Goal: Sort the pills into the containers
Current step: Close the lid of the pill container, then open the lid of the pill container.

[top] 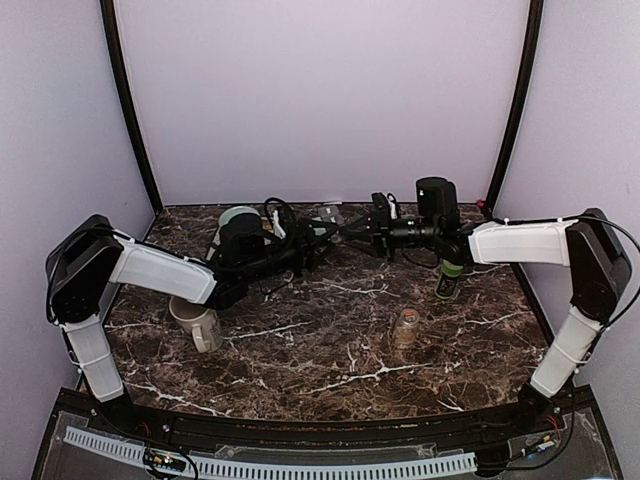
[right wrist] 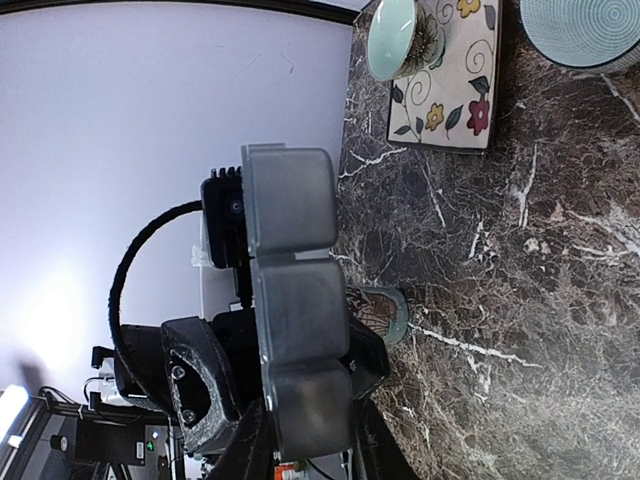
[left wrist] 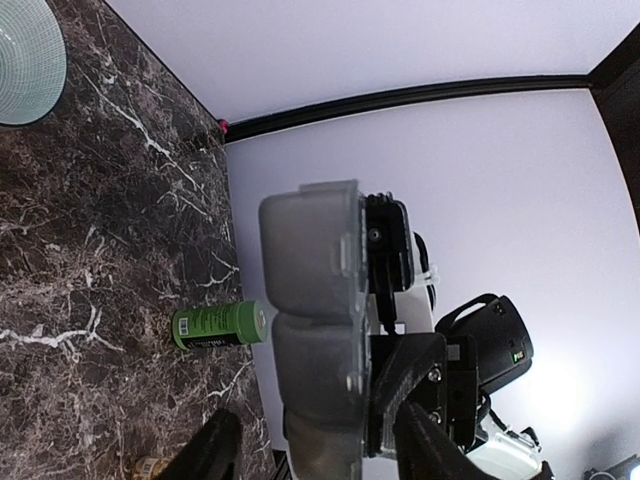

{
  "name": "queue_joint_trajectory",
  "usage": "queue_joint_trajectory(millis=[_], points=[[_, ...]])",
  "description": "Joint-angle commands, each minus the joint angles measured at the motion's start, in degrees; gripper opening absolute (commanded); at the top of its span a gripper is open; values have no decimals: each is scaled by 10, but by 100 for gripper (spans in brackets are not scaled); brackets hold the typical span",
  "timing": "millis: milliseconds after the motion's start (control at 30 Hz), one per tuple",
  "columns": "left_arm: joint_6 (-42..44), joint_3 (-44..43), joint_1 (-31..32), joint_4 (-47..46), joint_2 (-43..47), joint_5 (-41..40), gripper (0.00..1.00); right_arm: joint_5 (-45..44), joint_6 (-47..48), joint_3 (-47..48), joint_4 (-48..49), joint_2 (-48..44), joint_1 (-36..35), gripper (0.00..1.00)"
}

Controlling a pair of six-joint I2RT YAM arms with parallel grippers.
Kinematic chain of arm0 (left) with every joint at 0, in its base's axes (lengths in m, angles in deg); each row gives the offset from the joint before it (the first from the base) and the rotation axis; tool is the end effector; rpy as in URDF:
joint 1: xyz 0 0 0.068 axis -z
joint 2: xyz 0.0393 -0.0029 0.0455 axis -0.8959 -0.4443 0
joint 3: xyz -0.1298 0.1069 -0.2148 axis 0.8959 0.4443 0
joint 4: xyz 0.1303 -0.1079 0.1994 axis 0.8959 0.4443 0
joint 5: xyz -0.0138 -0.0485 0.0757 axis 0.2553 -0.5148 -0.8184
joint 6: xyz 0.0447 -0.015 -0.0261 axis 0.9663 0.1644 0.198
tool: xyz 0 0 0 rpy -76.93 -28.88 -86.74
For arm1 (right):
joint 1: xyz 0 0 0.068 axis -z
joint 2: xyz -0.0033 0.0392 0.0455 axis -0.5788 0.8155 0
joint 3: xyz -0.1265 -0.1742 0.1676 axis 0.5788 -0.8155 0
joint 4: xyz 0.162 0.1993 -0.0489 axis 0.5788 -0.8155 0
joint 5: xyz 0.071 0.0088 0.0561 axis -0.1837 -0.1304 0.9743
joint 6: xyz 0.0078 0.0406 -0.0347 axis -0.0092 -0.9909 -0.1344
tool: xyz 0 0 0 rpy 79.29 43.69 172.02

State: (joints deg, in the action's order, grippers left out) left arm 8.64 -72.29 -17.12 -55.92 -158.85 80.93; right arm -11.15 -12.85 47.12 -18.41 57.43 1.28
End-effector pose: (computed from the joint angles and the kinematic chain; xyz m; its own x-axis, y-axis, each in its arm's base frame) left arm 0.2722 -0.2967 0.2353 -0.8123 -0.5358 -0.2305 0.2347 0.0614 -0.9701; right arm 0.3037 0.2343 0.2560 -0.9684 0.1802 -0.1723 -0.1286 0.2308 0.9645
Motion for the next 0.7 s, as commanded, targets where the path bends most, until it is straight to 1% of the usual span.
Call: queue_joint_trajectory(millis=[0, 200, 333, 433, 567, 667], points=[[28, 14, 9, 2, 54, 7, 59, 12, 22, -5, 13, -24, 4, 5], [63, 23, 3, 57, 95, -8, 61, 12, 76, 13, -57, -35, 10, 5], [100, 4, -3, 125, 116, -8, 61, 13, 104, 25, -91, -41, 11, 5], [136, -28, -7, 186, 120, 3, 61, 13, 126, 39, -129, -43, 11, 5], [185, -86, -12, 291, 114, 27, 61, 0, 193, 75, -213, -45, 11, 4], [216, -131, -15, 361, 100, 42, 62, -8, 218, 89, -246, -49, 10, 4]])
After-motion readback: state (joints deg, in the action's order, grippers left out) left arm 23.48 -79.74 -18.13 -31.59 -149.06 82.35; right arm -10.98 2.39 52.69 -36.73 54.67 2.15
